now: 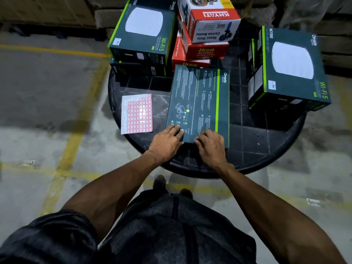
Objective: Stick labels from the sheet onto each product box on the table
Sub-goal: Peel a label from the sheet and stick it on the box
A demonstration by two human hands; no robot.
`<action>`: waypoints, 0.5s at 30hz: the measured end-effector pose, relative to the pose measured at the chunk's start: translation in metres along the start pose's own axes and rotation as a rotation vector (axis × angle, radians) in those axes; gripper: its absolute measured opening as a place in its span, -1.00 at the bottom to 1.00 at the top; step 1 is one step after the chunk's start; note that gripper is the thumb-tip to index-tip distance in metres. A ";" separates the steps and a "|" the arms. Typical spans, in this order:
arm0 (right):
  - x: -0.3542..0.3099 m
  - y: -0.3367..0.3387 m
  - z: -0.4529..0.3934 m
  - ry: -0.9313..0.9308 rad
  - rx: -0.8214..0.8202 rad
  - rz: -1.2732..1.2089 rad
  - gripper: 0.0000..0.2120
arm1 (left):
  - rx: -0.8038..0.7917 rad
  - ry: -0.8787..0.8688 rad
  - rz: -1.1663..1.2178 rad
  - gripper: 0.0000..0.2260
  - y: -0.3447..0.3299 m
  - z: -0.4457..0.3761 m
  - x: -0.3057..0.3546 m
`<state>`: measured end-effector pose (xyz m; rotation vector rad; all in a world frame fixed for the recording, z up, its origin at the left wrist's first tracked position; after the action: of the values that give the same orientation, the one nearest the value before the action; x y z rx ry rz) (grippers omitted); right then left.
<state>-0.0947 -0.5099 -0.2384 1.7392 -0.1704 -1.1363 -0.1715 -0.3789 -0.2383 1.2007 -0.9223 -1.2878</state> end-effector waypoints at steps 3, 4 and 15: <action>0.001 -0.001 -0.002 -0.033 -0.009 -0.019 -0.89 | -0.001 -0.001 -0.007 -0.53 -0.001 -0.001 0.000; 0.001 -0.001 -0.002 -0.039 -0.010 -0.022 -0.88 | -0.003 0.000 -0.006 -0.53 -0.002 -0.001 0.000; -0.008 0.002 0.006 0.127 0.065 0.094 -0.95 | -0.003 0.005 0.017 -0.54 -0.003 -0.001 0.000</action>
<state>-0.1028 -0.5102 -0.2324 1.8358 -0.2111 -0.9587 -0.1710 -0.3781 -0.2413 1.1911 -0.9244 -1.2721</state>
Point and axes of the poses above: each hand's wrist, its own z-axis away from the middle knuckle, its own y-axis out of the back of the hand, x = y × z, the point moved 7 cm from there along -z, towards the middle knuckle, and after that the axes turned 12 degrees about -z, right-handed, at the moved point
